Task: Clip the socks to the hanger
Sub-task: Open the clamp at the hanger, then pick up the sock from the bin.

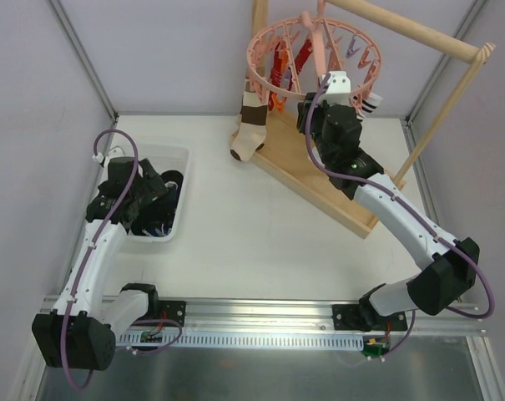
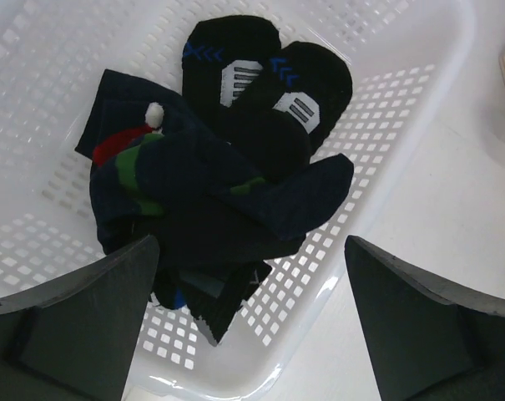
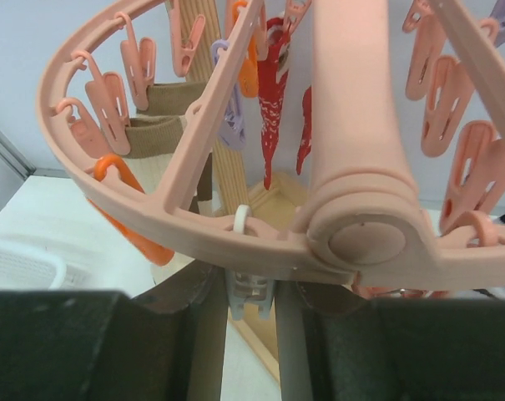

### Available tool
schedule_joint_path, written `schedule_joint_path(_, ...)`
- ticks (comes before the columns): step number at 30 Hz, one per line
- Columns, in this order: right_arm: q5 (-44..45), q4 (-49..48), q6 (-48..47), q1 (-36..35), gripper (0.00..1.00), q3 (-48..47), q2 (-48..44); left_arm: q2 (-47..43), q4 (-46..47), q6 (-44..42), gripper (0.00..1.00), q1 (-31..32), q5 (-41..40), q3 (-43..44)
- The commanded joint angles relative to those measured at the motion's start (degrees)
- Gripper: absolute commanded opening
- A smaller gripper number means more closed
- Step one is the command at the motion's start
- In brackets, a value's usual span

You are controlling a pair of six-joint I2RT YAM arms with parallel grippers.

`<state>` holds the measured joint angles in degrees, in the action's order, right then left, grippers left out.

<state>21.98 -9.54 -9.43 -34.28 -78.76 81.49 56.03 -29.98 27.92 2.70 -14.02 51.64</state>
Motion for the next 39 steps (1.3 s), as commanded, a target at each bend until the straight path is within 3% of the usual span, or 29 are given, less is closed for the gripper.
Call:
schedule_joint_path(1, -4.0, -2.6, 2.8, 1.1, 0.01, -1.4, 0.2, 2.1, 2.7, 4.6, 0.94, -0.2, -1.5, 2.4)
schedule_joint_path(7, -7.9, -1.7, 5.4, 2.5, 0.01, -1.3, 0.2, 7.2, 10.2, 0.1, 0.85, -0.2, 4.2, 2.5)
schedule_joint_path(11, -9.0, -0.8, 5.2, 2.7, 0.01, -1.9, 0.5, 10.8, 12.2, -0.8, 0.74, -0.2, 3.9, 2.1)
schedule_joint_path(20, -9.1, 0.7, 5.7, 3.5, 0.01, -0.9, -1.5, 15.5, 15.9, -3.4, 0.74, -0.2, 11.2, 0.8)
schedule_joint_path(27, -8.2, 1.1, 5.0, 3.6, 0.01, -0.3, -3.3, 17.4, 16.5, -2.1, 0.59, -0.2, 8.4, -0.7)
schedule_joint_path(34, -7.4, 2.0, 4.7, 3.8, 0.01, -0.3, -3.2, 19.3, 18.2, -2.8, 0.58, -0.1, 13.2, -1.5)
schedule_joint_path(37, -7.6, 2.3, 4.9, 3.7, 0.01, -0.3, -3.0, 20.2, 18.1, -2.8, 0.50, 0.2, 12.9, -2.3)
schedule_joint_path(39, -7.6, 2.3, 4.9, 3.8, 0.01, -0.6, -2.8, 20.2, 18.1, -2.5, 0.38, 0.2, 11.5, -2.8)
